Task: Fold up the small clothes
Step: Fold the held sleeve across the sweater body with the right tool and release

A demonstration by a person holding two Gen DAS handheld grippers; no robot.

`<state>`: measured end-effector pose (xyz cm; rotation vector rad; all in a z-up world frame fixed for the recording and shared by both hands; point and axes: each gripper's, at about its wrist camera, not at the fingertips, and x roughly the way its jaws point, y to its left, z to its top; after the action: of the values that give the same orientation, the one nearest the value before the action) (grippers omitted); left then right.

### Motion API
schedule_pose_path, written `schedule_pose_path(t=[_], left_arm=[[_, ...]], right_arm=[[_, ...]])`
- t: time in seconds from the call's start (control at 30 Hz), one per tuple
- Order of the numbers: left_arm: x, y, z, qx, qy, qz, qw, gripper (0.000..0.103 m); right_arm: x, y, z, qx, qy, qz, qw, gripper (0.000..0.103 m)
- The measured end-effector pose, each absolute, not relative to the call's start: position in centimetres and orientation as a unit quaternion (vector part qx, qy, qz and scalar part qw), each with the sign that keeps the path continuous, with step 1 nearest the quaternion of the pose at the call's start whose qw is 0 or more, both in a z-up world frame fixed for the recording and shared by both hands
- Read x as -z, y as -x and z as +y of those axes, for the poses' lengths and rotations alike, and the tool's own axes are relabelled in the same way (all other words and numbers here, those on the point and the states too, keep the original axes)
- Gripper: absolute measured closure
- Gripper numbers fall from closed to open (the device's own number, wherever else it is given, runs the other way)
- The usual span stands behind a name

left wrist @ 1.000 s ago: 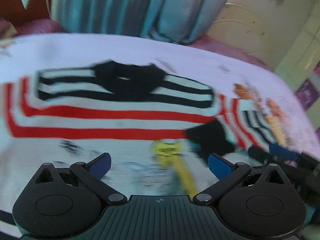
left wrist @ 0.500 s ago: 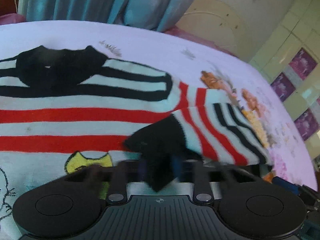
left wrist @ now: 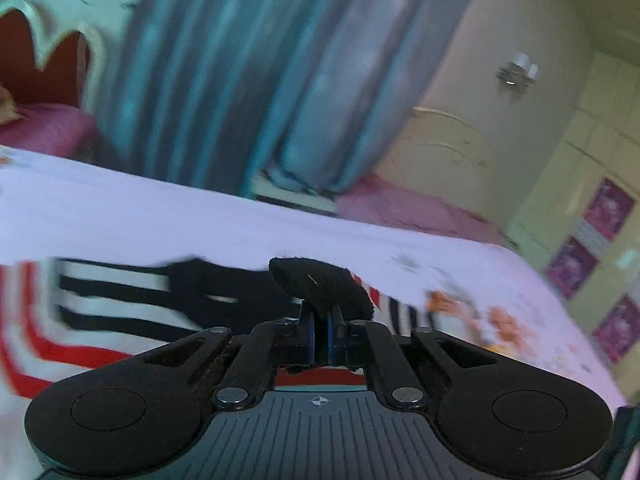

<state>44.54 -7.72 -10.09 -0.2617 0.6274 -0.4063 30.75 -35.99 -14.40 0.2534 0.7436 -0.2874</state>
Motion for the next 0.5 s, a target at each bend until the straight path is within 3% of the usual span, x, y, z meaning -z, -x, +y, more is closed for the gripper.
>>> schedule_pose_path(t=[0.07, 0.13, 0.37, 0.5], left_arm=[[11.2, -44.3, -5.3, 0.168, 0.124, 0.320, 0.924, 0.099], [12.9, -43.8, -3.6, 0.144, 0.119, 0.343, 0.921, 0.099], [18.9, -43.3, -1.8, 0.090, 0.110, 0.399, 0.906, 0.099], [19.3, -42.8, -2.3, 0.090, 0.090, 0.407, 0.904, 0.098]], right_arm=[[14.6, -31.2, -35.1, 0.127, -0.114, 0.366, 0.915, 0.044], [15.1, -31.7, -34.3, 0.111, -0.109, 0.376, 0.914, 0.082], [15.7, -31.7, -33.3, 0.107, -0.064, 0.388, 0.913, 0.088], [16.1, -31.4, -33.9, 0.111, -0.066, 0.398, 0.908, 0.087]])
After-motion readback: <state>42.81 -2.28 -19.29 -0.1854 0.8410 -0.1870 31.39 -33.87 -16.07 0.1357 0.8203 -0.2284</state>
